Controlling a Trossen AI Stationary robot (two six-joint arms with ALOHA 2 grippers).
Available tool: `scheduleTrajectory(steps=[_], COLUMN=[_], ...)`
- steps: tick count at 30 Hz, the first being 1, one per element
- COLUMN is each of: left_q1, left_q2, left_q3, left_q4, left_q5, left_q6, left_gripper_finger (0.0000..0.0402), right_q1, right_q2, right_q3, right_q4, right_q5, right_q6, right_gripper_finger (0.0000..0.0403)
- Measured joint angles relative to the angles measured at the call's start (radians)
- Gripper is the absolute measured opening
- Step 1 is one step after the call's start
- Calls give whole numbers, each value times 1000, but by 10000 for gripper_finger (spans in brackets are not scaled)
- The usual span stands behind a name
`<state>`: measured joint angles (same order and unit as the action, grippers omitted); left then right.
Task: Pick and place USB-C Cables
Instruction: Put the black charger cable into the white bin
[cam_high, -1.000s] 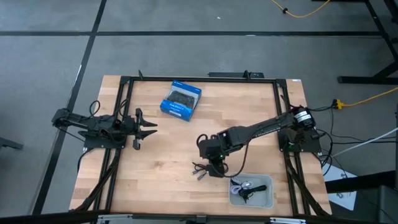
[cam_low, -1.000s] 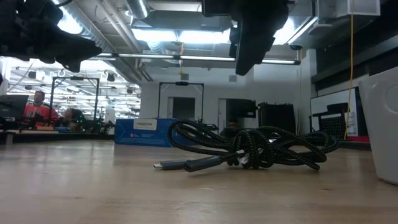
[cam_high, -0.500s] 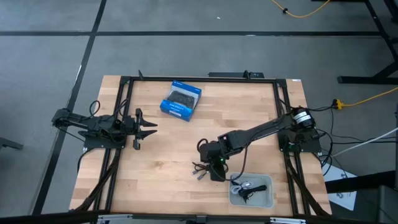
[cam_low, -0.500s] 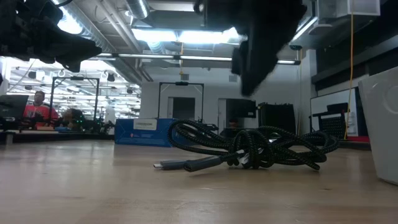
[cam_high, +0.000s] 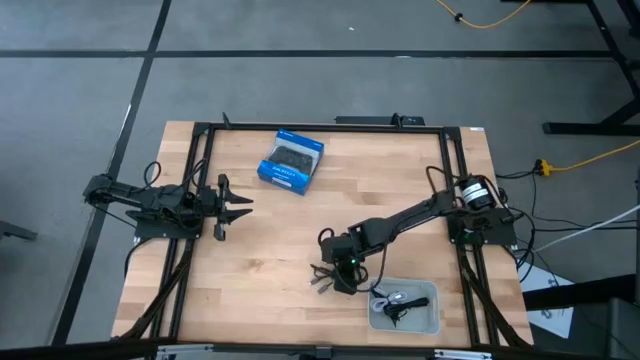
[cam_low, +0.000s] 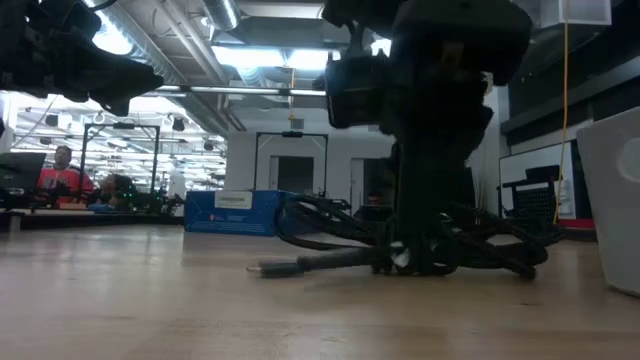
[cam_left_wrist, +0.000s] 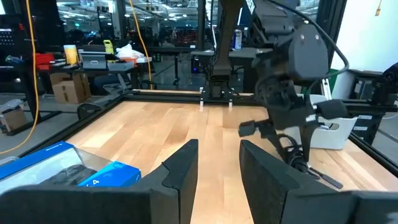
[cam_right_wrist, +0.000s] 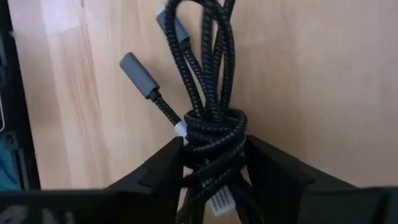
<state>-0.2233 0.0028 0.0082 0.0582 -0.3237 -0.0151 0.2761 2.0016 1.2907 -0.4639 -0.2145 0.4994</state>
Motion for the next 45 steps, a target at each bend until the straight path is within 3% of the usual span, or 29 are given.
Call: scheduleTrajectory(steps=[9,12,15,21,25,31,39,45], left_q1=[0,0,0,0,0,0,0,0], left_q2=[0,0,0,0,0,0,0,0], left_q3=[0,0,0,0,0,0,0,0], left_q4=[0,0,0,0,0,0,0,0], left_q5=[0,0,0,0,0,0,0,0], left_q6=[0,0,0,0,0,0,0,0], left_gripper_finger=[110,110,110,110,110,110,110,110], right_q1=[3,4,2,2,1,9,168,355], right_q2=[62,64,59,59,52,50,47,-6], right_q3=[0,0,4,84,180,404,630,636], right_q4=[40,49,70,13,-144,-625,-1118,-1114], right_q5=[-2,30,53,57,72,202,362,476], right_q6=[73,74,76,19,-18,-30,301,660], right_gripper_finger=[169,146,98,94,94,94,94,94])
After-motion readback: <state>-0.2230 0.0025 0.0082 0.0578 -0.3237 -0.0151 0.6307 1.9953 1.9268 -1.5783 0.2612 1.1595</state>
